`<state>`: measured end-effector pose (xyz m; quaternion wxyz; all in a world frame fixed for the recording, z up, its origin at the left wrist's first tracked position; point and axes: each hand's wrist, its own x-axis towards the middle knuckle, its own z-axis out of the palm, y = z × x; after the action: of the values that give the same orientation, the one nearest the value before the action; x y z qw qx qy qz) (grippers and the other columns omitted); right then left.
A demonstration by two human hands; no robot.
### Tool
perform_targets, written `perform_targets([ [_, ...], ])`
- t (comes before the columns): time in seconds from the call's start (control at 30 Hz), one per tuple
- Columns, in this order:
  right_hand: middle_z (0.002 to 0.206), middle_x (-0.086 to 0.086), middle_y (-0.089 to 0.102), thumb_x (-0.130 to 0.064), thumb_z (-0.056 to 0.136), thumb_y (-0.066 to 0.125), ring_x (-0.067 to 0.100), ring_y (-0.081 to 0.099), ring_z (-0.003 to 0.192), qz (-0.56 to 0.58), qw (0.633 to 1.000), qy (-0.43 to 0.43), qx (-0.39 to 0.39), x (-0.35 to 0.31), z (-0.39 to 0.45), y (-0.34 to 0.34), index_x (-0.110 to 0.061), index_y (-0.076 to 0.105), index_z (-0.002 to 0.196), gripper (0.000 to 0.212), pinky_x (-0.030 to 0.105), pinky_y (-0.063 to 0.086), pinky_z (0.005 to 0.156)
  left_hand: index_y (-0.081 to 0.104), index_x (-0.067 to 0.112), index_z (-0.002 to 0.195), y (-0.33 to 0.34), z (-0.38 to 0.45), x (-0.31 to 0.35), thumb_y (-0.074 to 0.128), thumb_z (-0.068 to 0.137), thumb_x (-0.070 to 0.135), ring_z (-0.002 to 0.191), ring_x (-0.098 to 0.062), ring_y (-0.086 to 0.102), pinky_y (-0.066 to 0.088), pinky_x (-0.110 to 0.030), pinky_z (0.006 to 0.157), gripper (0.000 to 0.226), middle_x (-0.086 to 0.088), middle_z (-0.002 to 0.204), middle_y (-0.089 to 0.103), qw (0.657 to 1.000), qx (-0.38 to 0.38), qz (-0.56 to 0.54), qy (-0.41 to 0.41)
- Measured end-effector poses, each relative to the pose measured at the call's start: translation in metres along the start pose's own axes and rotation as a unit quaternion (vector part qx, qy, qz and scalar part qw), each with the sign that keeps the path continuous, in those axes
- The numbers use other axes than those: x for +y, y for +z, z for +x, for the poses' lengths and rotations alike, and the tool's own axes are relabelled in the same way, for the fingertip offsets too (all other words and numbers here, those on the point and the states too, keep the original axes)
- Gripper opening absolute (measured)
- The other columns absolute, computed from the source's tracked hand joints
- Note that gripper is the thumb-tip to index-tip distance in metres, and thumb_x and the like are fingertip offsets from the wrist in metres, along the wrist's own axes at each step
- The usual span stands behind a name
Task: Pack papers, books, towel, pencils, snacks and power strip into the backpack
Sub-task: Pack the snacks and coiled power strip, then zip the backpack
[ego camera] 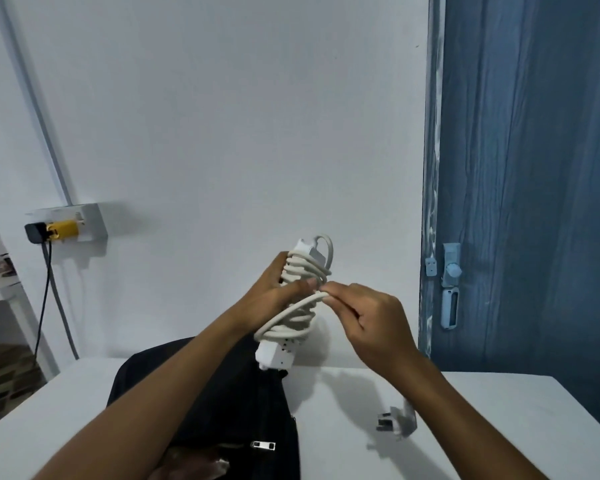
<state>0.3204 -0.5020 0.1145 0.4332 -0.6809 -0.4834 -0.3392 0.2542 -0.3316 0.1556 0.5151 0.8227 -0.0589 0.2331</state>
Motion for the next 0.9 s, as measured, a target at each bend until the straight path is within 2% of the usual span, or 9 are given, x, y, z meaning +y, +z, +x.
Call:
perform_targets([
  [0.1, 0.064, 0.0, 0.055, -0.034, 0.095, 0.048, 0.018, 0.051, 0.055, 0.021, 0.999, 0.008, 0.036, 0.014, -0.001, 0.009, -0.025, 0.067, 0.11, 0.025, 0.034, 0.047, 0.049, 0.055, 0.011, 0.106, 0.012, 0.0, 0.007, 0.053, 0.092, 0.02, 0.08, -0.025, 0.062, 0.054, -0.027, 0.067, 0.016, -0.013, 0.094, 0.063, 0.976, 0.009, -0.18, -0.12],
  [0.17, 0.066, 0.001, 0.054, -0.031, 0.095, 0.048, 0.015, 0.05, 0.057, 0.054, 0.997, 0.013, 0.057, 0.018, -0.004, 0.018, -0.022, 0.065, 0.118, 0.031, 0.031, 0.047, 0.052, 0.059, 0.007, 0.099, 0.025, -0.006, 0.009, 0.056, 0.087, 0.027, 0.065, -0.023, 0.057, 0.05, -0.029, 0.06, 0.023, -0.012, 0.078, 0.06, 0.897, -0.032, -0.394, -0.197],
  [0.27, 0.073, 0.002, 0.052, -0.027, 0.095, 0.046, 0.003, 0.05, 0.065, 0.129, 0.986, 0.047, 0.094, 0.021, -0.004, 0.025, -0.016, 0.061, 0.126, 0.035, 0.014, 0.042, 0.063, 0.061, 0.007, 0.097, 0.04, -0.012, 0.012, 0.057, 0.081, 0.032, 0.06, -0.019, 0.06, 0.05, -0.028, 0.062, 0.03, -0.008, 0.072, 0.061, 0.806, -0.029, -0.556, -0.201],
  [0.37, 0.08, 0.003, 0.058, -0.03, 0.093, 0.043, 0.002, 0.055, 0.074, 0.19, 0.97, 0.125, 0.081, 0.029, -0.008, 0.032, -0.013, 0.064, 0.122, 0.039, 0.013, 0.043, 0.069, 0.061, 0.008, 0.087, 0.045, -0.008, 0.017, 0.049, 0.082, 0.032, 0.061, -0.021, 0.058, 0.049, -0.033, 0.071, 0.027, -0.007, 0.072, 0.057, 0.764, 0.053, -0.623, -0.16],
  [0.5, 0.076, 0.004, 0.061, -0.021, 0.086, 0.042, 0.015, 0.057, 0.071, 0.165, 0.96, 0.226, 0.024, 0.026, -0.04, 0.054, -0.011, 0.065, 0.096, 0.027, 0.031, 0.048, 0.068, 0.056, 0.014, 0.092, 0.044, 0.005, 0.009, 0.056, 0.081, 0.03, 0.063, -0.02, 0.06, 0.053, -0.036, 0.068, 0.02, -0.003, 0.075, 0.058, 0.742, 0.193, -0.62, -0.165],
  [0.6, 0.084, 0.005, 0.061, -0.013, 0.094, 0.039, 0.016, 0.056, 0.075, 0.152, 0.939, 0.294, -0.091, 0.001, -0.053, 0.069, -0.014, 0.055, 0.129, 0.038, 0.026, 0.044, 0.071, 0.042, 0.017, 0.123, 0.053, 0.016, 0.006, 0.076, 0.073, 0.026, 0.085, -0.027, 0.068, 0.057, -0.047, 0.072, 0.061, -0.011, 0.106, 0.064, 0.714, 0.339, -0.585, -0.18],
  [0.7, 0.095, 0.006, 0.064, -0.002, 0.095, 0.04, 0.014, 0.058, 0.075, 0.17, 0.905, 0.337, -0.196, -0.022, -0.051, 0.072, -0.014, 0.053, 0.127, 0.037, 0.022, 0.046, 0.066, 0.025, 0.024, 0.123, 0.063, 0.02, -0.003, 0.08, 0.076, 0.019, 0.084, -0.02, 0.064, 0.057, -0.04, 0.077, 0.072, -0.01, 0.107, 0.059, 0.768, 0.458, -0.404, -0.191],
  [0.8, 0.087, 0.005, 0.062, -0.002, 0.088, 0.044, 0.018, 0.059, 0.071, 0.164, 0.891, 0.351, -0.239, -0.035, -0.049, 0.063, -0.017, 0.054, 0.092, 0.018, 0.03, 0.05, 0.063, 0.023, 0.027, 0.118, 0.061, 0.014, -0.017, 0.081, 0.072, 0.013, 0.084, -0.025, 0.066, 0.058, -0.044, 0.079, 0.075, -0.013, 0.105, 0.057, 0.855, 0.402, -0.275, -0.177],
  [0.9, 0.094, 0.006, 0.065, -0.012, 0.088, 0.051, 0.023, 0.063, 0.085, 0.114, 0.909, 0.303, -0.262, -0.043, -0.047, 0.048, -0.018, 0.058, 0.101, 0.016, 0.028, 0.049, 0.069, 0.025, 0.03, 0.107, 0.052, 0.007, -0.031, 0.084, 0.064, 0.015, 0.085, -0.029, 0.068, 0.058, -0.049, 0.078, 0.075, -0.016, 0.105, 0.059, 0.933, 0.31, -0.085, -0.16],
])
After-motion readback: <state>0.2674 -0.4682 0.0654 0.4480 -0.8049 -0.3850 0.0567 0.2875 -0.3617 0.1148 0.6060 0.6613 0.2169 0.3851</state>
